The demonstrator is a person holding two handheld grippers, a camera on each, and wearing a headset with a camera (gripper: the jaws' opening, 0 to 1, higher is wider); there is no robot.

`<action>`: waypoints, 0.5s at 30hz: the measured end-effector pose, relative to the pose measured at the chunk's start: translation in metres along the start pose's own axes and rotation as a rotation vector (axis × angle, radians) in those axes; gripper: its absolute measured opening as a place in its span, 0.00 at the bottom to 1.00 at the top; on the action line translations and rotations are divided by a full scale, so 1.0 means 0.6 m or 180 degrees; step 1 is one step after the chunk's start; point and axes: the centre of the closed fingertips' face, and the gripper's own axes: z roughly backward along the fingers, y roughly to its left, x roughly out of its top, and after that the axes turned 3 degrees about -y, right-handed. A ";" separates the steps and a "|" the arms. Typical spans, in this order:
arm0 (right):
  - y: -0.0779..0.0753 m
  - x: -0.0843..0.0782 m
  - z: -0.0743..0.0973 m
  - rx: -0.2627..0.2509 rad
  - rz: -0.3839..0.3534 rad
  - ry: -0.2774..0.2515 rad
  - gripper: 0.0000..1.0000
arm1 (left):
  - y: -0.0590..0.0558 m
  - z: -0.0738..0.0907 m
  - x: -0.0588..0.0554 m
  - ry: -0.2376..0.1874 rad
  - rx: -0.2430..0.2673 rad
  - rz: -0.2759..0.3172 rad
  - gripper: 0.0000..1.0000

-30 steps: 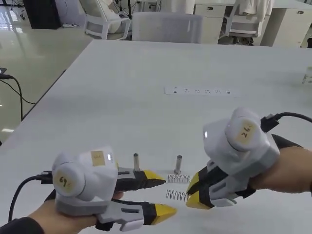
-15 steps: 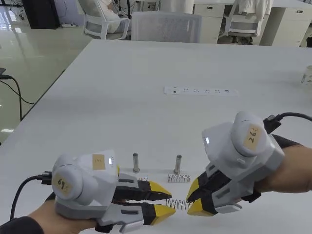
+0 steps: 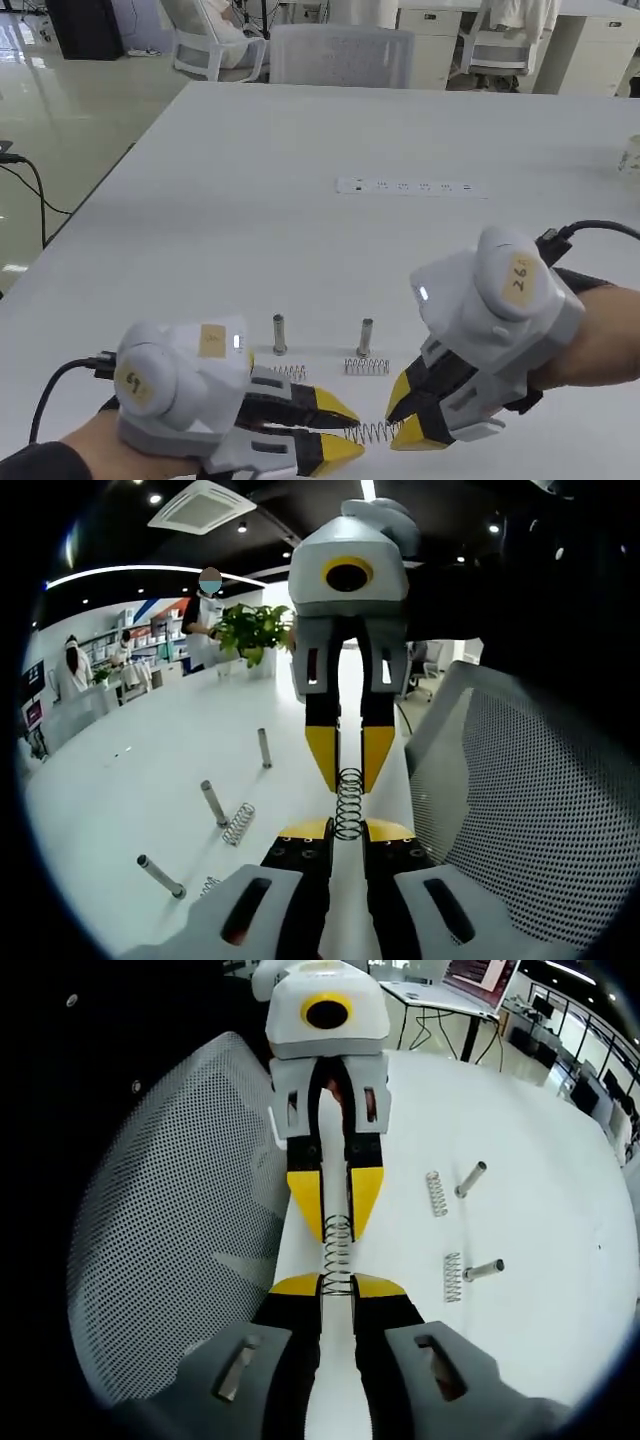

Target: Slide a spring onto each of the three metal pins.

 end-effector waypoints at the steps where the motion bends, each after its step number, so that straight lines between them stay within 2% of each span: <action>1: 0.000 0.001 0.001 0.0001 0.0003 0.0001 0.13 | 0.000 0.000 -0.001 0.0012 0.0000 -0.0008 0.09; 9: 0.000 0.015 0.011 -0.0019 -0.0044 -0.0041 0.13 | 0.002 0.001 -0.002 0.0021 0.0014 -0.0023 0.08; 15: -0.002 0.035 0.021 -0.0061 -0.0116 -0.0195 0.13 | 0.004 0.002 -0.002 0.0016 0.0037 -0.0023 0.08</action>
